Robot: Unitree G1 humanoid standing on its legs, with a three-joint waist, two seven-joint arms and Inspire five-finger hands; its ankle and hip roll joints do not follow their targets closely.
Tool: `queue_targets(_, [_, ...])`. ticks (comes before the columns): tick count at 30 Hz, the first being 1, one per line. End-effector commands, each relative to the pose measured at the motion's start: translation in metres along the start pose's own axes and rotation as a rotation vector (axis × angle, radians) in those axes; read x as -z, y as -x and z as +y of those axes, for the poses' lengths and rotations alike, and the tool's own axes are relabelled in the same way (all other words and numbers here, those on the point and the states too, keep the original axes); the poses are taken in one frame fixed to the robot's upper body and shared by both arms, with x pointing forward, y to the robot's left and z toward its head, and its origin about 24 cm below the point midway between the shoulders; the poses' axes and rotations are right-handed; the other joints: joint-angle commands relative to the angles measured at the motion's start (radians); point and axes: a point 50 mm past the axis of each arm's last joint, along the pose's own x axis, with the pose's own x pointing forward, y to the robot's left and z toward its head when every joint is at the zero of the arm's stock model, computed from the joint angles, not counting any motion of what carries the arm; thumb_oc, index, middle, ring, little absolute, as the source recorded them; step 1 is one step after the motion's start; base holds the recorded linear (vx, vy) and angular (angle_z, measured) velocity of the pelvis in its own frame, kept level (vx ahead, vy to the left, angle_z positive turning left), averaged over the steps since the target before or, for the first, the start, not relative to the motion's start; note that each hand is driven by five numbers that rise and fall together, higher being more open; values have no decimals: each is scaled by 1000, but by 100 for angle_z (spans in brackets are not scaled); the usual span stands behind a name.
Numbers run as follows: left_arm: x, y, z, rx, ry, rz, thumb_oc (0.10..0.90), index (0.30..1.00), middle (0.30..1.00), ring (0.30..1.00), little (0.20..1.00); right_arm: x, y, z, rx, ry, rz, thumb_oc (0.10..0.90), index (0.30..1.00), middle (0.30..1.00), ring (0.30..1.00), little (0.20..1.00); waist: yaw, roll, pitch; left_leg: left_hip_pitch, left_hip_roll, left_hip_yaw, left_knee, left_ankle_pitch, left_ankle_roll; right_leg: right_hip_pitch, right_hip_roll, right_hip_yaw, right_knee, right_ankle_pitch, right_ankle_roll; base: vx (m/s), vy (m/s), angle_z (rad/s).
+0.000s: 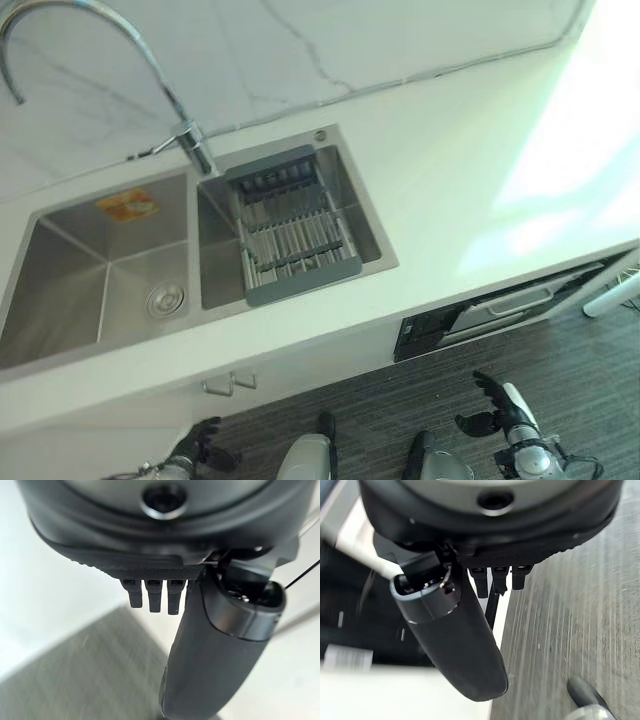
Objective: Place the dishes in the dishwasher.
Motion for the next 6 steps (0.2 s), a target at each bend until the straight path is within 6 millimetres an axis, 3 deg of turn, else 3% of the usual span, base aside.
queue_targets(1, [2,1,10,-30,7,-10,800,900,900,900,900,-41,-18,-24,82,-59,-168,800,900,900,900,900,25,-27,-7,-34,7,11,95,-164,16,96,-20,61,-26,-104,87,-77,12,-32])
queue_targets(3, [-3,-1,2,38,143,-19,800,900,900,900,900,-28,-13,-23,75,-66,-134,800,900,900,900,900,0,-31,-15,-24,11,28,95,-174,15,82,-24,81,-26,-100,95,-93,1,-24])
queue_targets(6, [-9,0,-26,219,379,-9,800,900,900,900,900,-11,-7,-12,53,-108,-71,800,900,900,900,900,-19,-41,-32,-10,11,40,95,-187,15,70,-20,107,-26,-97,98,-56,-42,-22])
